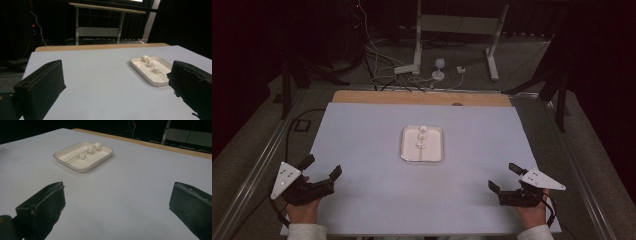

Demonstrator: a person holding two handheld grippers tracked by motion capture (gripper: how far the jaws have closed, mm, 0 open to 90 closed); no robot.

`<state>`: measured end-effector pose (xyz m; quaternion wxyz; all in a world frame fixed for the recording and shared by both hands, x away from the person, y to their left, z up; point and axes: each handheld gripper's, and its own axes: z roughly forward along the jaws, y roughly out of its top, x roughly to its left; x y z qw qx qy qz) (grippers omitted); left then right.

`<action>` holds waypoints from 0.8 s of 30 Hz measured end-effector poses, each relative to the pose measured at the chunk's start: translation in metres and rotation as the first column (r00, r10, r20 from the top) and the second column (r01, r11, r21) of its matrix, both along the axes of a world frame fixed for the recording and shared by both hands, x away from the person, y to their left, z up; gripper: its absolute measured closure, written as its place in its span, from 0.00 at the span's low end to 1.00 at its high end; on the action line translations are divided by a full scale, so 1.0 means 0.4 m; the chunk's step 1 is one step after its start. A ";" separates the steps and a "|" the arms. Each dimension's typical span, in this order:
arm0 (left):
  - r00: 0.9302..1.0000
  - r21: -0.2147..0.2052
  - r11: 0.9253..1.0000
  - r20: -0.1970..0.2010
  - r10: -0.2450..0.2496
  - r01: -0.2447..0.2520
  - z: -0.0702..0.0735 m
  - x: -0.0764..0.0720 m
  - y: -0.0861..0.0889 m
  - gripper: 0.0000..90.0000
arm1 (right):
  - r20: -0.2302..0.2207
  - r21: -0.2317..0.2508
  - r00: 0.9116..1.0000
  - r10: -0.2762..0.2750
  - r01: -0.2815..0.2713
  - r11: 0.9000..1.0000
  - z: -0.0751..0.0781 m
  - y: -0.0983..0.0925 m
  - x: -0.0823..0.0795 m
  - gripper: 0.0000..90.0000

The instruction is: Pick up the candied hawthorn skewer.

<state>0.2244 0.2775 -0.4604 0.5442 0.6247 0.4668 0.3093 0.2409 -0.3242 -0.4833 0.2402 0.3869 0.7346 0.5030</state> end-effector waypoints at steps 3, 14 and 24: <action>1.000 0.026 1.000 0.008 0.010 -0.011 -0.005 -0.001 -0.004 0.01 | 0.014 0.009 1.000 0.012 -0.012 1.000 -0.002 0.000 0.001 0.00; 0.999 0.006 1.000 -0.033 0.007 -0.007 0.012 0.006 -0.010 0.01 | 0.012 0.014 1.000 0.003 -0.003 1.000 -0.001 0.005 -0.003 0.00; 0.999 0.032 0.999 -0.033 -0.040 0.041 0.045 0.028 -0.033 0.03 | 0.010 0.023 1.000 -0.016 0.016 1.000 -0.002 0.000 -0.003 0.00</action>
